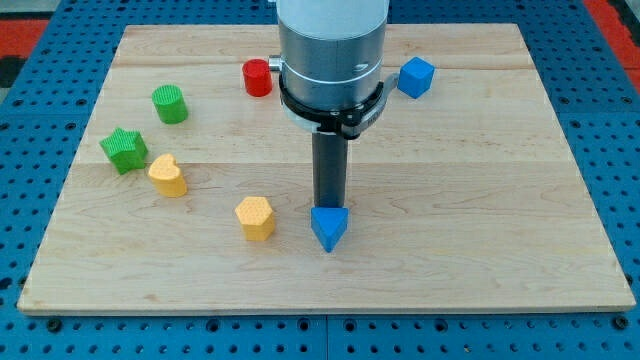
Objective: Place the arm to the left side of the green star
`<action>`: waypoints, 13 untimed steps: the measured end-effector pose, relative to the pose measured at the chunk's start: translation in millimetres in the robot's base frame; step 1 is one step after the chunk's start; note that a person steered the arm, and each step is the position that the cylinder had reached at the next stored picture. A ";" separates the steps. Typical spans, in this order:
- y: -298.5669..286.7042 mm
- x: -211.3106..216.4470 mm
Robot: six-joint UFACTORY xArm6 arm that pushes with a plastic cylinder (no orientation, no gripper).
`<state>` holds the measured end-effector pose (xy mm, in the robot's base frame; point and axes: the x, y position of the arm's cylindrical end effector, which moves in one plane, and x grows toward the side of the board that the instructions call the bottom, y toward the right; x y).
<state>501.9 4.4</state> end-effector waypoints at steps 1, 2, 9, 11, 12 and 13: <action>-1.9 -13.0; 12.0 -39.0; -74.4 -132.7; -87.8 -147.1; -89.8 -164.9; -114.8 -174.2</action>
<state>327.7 -110.4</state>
